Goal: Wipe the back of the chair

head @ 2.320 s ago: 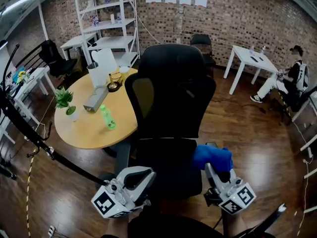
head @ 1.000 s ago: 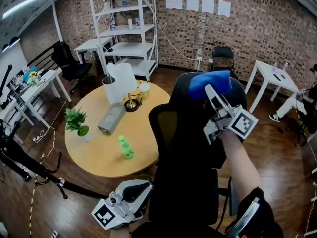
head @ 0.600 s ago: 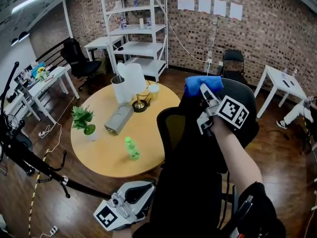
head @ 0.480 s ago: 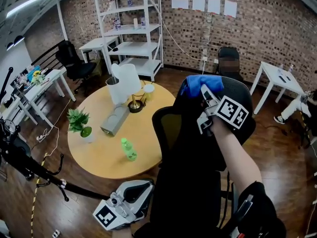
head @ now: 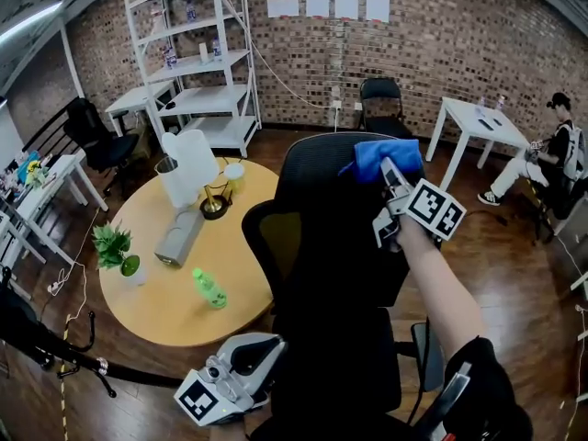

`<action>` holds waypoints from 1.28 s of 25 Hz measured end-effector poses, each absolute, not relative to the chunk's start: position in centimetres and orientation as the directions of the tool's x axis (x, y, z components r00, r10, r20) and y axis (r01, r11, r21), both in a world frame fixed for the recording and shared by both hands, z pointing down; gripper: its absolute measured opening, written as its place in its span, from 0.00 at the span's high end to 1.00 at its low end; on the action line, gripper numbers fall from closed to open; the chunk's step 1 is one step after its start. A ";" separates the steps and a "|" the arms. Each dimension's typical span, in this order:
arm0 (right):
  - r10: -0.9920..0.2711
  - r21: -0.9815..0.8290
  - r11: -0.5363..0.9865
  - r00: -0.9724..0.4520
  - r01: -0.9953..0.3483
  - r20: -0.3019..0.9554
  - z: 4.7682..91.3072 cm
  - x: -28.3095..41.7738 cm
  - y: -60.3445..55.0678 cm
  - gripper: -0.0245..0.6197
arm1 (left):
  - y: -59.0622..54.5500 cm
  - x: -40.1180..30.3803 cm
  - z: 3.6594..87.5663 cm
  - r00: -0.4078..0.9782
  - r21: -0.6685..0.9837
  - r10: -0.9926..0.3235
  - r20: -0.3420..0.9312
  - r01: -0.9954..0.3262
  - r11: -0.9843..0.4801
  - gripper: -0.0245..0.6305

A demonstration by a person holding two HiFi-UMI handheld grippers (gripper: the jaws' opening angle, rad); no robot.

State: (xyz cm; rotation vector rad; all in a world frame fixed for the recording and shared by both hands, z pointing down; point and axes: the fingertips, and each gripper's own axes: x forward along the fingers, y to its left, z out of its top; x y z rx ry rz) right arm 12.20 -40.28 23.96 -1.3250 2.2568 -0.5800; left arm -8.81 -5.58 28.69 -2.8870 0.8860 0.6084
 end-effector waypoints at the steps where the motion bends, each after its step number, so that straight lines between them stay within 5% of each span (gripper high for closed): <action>1: -0.889 -0.563 0.441 -0.424 -0.699 -0.171 23.9 12.9 -40.0 0.88 | -5.7 -8.5 28.7 0.761 0.058 -0.518 -0.390 -0.541 -0.839 0.96; 11: -0.928 -0.468 0.371 -0.341 -0.802 -0.151 23.3 18.9 -37.1 0.88 | -6.2 -6.4 29.3 0.799 0.073 -0.448 -0.401 -0.460 -0.885 0.96; 19: -0.969 -0.295 0.106 -0.031 -0.950 -0.247 19.5 29.2 -31.6 0.88 | -6.1 -5.4 29.3 0.816 0.081 -0.413 -0.404 -0.418 -0.905 0.96; 26: -0.951 -0.047 0.271 -0.259 -0.961 -0.171 22.2 19.2 -33.1 0.88 | -4.9 -6.3 29.1 0.803 0.088 -0.444 -0.397 -0.448 -0.890 0.96; 32: -0.910 -0.010 0.413 -0.412 -0.911 -0.047 27.3 10.1 -36.2 0.88 | -3.8 -8.3 29.1 0.765 0.095 -0.512 -0.390 -0.520 -0.849 0.96</action>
